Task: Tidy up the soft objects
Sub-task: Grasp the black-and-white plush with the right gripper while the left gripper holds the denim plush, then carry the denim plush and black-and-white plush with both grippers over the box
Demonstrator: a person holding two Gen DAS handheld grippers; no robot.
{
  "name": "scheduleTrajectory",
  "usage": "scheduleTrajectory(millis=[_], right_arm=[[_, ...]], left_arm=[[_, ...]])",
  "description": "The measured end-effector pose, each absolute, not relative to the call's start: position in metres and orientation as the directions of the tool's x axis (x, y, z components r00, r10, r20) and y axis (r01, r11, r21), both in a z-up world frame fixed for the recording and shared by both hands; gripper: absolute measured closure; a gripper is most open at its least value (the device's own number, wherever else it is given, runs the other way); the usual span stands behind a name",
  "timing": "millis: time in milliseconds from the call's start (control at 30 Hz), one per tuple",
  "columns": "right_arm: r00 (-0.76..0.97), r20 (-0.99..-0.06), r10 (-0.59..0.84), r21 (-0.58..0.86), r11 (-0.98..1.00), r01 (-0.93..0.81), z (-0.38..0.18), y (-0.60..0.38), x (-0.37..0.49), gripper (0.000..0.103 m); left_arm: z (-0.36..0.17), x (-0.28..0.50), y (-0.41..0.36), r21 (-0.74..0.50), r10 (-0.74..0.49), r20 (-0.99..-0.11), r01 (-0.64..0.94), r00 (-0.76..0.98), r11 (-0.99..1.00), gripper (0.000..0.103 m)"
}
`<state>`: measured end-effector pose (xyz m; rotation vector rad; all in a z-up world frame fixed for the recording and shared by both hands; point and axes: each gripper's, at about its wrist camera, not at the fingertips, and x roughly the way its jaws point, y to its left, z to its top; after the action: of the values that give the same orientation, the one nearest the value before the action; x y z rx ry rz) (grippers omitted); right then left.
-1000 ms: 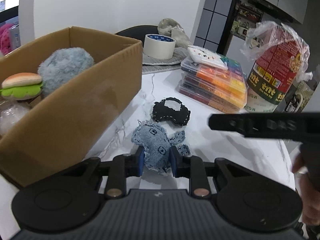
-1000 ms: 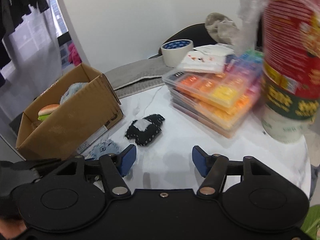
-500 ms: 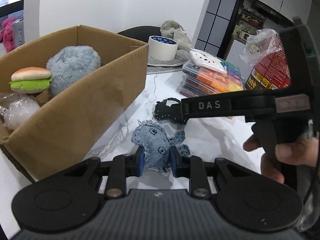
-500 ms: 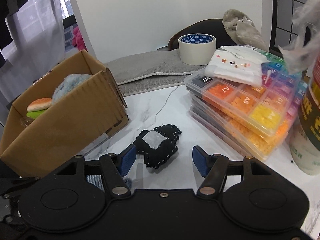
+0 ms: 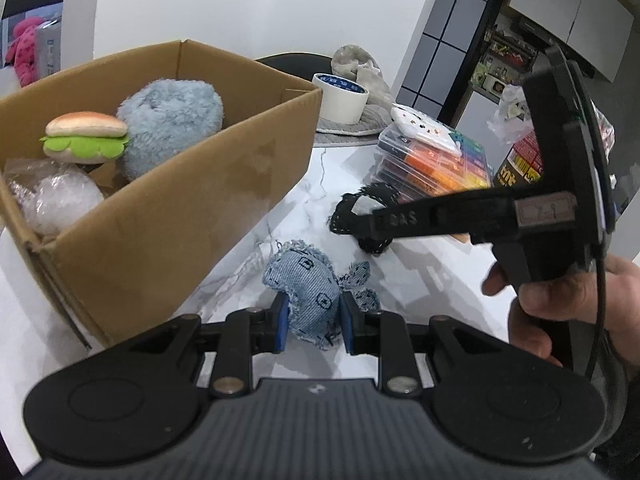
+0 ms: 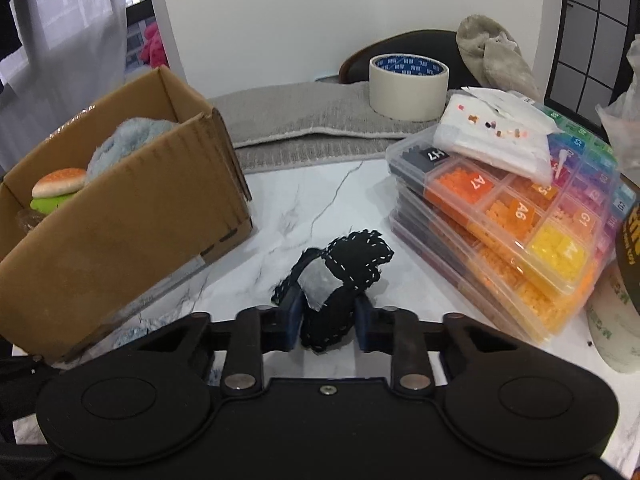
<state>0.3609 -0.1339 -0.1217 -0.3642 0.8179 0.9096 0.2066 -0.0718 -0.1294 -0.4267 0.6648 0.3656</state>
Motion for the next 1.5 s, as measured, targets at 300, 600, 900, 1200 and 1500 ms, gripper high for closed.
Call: scheduleTrajectory(millis=[300, 600, 900, 1200, 1500], right_arm=[[0.359, -0.767, 0.532, 0.073, 0.629, -0.774, -0.121, -0.160, 0.346, 0.085], [0.387, -0.774, 0.500, 0.068, 0.675, -0.735, -0.109, -0.185, 0.319, 0.085], [0.433, -0.746, 0.506, 0.066, 0.703, -0.708, -0.081, -0.204, 0.289, 0.085], [0.477, -0.709, 0.518, 0.056, 0.717, -0.695, -0.045, -0.208, 0.264, 0.085], [0.507, -0.680, 0.530, 0.046, 0.721, -0.692, -0.014, -0.204, 0.243, 0.085]], left_arm=[[-0.131, 0.194, -0.072, -0.286, 0.136, -0.666, -0.419, 0.734, 0.861, 0.078], [-0.124, 0.183, -0.075, -0.297, 0.097, -0.658, -0.376, 0.746, 0.878, 0.078], [-0.104, 0.168, -0.079, -0.308, 0.053, -0.631, -0.312, 0.774, 0.899, 0.078], [-0.071, 0.158, -0.080, -0.286, 0.022, -0.609, -0.244, 0.793, 0.927, 0.078], [-0.041, 0.149, -0.073, -0.239, -0.008, -0.593, -0.167, 0.805, 0.956, 0.078]])
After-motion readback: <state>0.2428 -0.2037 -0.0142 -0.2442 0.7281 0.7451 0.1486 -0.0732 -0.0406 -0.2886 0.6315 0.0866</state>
